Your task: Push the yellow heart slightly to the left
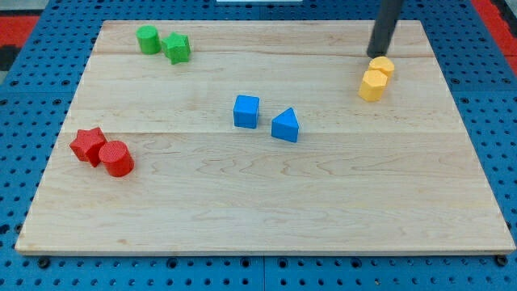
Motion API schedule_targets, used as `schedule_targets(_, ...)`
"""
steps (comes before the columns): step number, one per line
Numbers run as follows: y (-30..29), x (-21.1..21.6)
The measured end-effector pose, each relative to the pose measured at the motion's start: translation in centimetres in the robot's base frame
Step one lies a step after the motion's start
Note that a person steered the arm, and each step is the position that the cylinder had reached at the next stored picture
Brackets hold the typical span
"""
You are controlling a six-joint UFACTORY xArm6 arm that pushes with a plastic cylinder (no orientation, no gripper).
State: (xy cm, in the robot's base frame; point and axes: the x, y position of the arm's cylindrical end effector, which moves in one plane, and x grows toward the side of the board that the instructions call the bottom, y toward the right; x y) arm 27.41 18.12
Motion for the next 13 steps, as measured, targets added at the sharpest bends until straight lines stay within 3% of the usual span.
schedule_targets(2,13.1,-1.4)
schedule_targets(3,14.0,4.3)
schedule_targets(4,10.8,5.5)
schedule_targets(6,3.9,4.1)
schedule_targets(8,3.1,8.5)
schedule_targets(9,3.2,13.9)
schedule_targets(10,-0.5,14.5)
schedule_targets(11,-2.1,8.2)
schedule_targets(13,0.3,5.2)
